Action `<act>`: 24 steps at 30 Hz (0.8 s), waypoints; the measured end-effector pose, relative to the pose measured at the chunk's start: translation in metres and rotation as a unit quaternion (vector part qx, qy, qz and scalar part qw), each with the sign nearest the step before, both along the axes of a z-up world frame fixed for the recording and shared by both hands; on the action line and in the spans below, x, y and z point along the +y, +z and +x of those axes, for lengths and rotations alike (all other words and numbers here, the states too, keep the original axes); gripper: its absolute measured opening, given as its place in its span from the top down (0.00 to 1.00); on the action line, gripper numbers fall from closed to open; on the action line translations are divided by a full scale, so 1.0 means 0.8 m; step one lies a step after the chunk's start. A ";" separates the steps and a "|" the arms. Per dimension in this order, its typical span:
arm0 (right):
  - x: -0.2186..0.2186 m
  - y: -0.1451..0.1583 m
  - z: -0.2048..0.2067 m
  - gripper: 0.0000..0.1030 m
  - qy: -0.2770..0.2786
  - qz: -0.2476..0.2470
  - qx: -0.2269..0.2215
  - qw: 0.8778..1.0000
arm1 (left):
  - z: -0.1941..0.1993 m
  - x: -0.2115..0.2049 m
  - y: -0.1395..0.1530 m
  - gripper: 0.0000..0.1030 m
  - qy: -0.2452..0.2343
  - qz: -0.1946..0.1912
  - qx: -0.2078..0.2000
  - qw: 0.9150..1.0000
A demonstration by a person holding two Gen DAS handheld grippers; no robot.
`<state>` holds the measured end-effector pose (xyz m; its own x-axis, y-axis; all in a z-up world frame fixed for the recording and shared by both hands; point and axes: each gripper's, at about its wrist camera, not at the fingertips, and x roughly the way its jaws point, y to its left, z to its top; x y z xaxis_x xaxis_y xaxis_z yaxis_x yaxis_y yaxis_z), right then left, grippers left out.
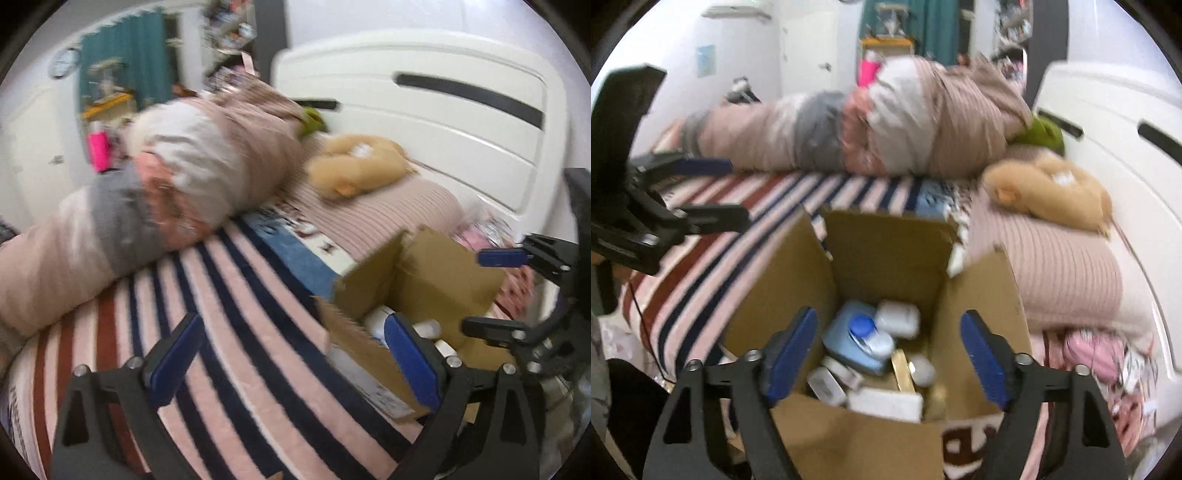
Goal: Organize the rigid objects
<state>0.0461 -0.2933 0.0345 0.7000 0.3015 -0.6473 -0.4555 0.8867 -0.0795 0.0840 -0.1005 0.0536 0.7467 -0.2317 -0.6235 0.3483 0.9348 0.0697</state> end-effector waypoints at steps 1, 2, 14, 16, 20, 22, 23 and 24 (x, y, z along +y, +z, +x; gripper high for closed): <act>0.005 0.008 -0.004 0.16 0.008 0.010 -0.017 1.000 | -0.006 0.007 0.002 0.05 0.022 -0.004 -0.012 1.000; 0.007 0.013 -0.006 0.14 0.015 0.020 -0.030 0.999 | -0.012 0.014 0.003 0.01 0.043 -0.007 -0.023 0.999; -0.002 0.005 -0.034 0.00 0.076 0.119 -0.129 0.982 | -0.056 0.070 -0.041 0.00 0.182 -0.063 -0.067 0.979; 0.001 -0.004 -0.026 0.00 0.091 0.119 -0.106 0.983 | -0.054 0.068 -0.047 0.00 0.189 -0.060 -0.060 0.978; 0.006 -0.007 -0.028 0.00 0.103 0.126 -0.111 0.980 | -0.050 0.061 -0.052 0.00 0.185 -0.055 -0.060 0.979; 0.008 -0.009 -0.031 0.00 0.110 0.133 -0.110 0.979 | -0.051 0.060 -0.053 0.00 0.185 -0.055 -0.059 0.980; 0.009 -0.010 -0.032 0.00 0.113 0.134 -0.109 0.978 | -0.050 0.059 -0.054 0.00 0.184 -0.057 -0.059 0.980; 0.010 -0.012 -0.033 0.00 0.112 0.134 -0.110 0.978 | -0.050 0.058 -0.055 0.00 0.184 -0.058 -0.060 0.979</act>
<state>0.0194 -0.2851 0.0253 0.7099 0.6027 -0.3645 -0.6396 0.7683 0.0246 0.0438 -0.0543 0.0097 0.8593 0.0019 -0.5115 -0.0169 0.9995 -0.0248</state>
